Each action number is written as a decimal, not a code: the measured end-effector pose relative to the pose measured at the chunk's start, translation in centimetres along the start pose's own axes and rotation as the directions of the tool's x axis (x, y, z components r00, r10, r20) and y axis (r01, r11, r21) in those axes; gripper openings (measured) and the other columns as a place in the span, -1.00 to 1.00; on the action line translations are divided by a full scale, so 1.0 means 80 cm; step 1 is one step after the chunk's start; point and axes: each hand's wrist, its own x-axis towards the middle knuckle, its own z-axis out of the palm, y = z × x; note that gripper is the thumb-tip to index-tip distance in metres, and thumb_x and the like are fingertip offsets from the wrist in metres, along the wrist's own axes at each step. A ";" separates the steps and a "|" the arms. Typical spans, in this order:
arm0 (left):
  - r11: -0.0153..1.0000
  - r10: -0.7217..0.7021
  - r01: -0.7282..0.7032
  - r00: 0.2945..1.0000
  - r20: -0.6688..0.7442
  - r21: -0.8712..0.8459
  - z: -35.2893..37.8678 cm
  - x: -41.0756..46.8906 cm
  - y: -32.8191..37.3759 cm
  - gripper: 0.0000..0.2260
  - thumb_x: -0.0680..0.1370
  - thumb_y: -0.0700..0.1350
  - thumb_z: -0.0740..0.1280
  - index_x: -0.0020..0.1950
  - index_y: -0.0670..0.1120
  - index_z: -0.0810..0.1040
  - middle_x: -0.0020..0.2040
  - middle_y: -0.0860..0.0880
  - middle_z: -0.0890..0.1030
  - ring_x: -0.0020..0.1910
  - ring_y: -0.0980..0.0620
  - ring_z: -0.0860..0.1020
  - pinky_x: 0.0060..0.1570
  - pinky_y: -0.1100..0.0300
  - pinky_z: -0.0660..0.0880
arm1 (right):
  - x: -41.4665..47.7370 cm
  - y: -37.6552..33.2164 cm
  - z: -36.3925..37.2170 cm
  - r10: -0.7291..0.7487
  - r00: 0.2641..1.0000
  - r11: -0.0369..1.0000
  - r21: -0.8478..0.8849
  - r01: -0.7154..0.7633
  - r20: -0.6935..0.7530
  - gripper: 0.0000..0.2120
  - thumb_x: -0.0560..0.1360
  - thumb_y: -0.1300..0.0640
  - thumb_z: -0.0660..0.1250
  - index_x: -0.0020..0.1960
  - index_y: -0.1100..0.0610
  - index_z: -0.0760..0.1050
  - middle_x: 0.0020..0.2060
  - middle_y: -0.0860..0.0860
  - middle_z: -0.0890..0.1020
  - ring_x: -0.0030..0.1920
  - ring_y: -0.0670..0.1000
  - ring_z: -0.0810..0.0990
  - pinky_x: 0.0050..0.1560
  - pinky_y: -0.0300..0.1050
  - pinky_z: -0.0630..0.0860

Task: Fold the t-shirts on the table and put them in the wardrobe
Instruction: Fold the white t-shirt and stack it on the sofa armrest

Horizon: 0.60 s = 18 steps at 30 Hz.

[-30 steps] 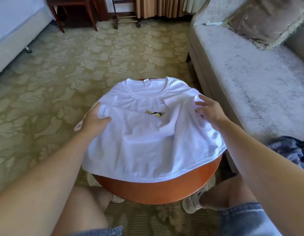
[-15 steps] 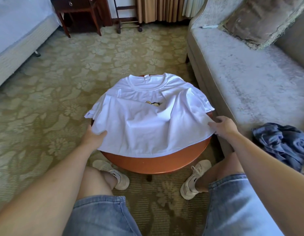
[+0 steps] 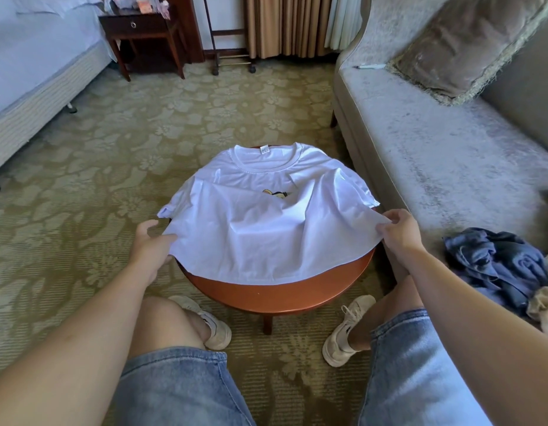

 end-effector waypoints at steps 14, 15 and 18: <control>0.963 0.241 -0.170 0.891 0.386 -0.208 0.010 -0.100 0.074 -0.66 0.51 -0.49 0.22 0.11 -0.14 0.58 0.15 -0.14 0.56 0.01 -0.01 0.64 0.03 0.18 0.51 | -0.078 -0.069 -0.033 -0.121 0.959 0.832 0.553 -0.042 0.255 -0.63 0.44 0.52 0.09 -0.09 0.23 0.61 -0.11 0.20 0.63 -0.11 0.15 0.62 -0.06 -0.04 0.60; 0.962 0.248 -0.176 0.880 0.404 -0.207 0.011 -0.106 0.073 -0.62 0.50 -0.52 0.20 0.18 -0.16 0.56 0.16 -0.13 0.56 0.04 0.00 0.64 0.10 0.16 0.50 | -0.084 -0.067 -0.033 -0.140 0.954 0.828 0.559 -0.034 0.265 -0.59 0.42 0.55 0.06 -0.08 0.22 0.61 -0.10 0.19 0.64 -0.09 0.15 0.62 -0.02 -0.03 0.60; 0.955 0.288 -0.229 0.870 0.400 -0.189 0.018 -0.118 0.067 -0.60 0.49 -0.52 0.24 0.26 -0.20 0.51 0.04 -0.11 0.64 0.02 -0.01 0.64 0.18 0.14 0.49 | -0.097 -0.056 -0.033 -0.195 0.930 0.821 0.571 -0.020 0.313 -0.50 0.37 0.61 0.02 -0.06 0.21 0.62 -0.03 0.16 0.65 -0.02 0.15 0.63 -0.04 -0.10 0.63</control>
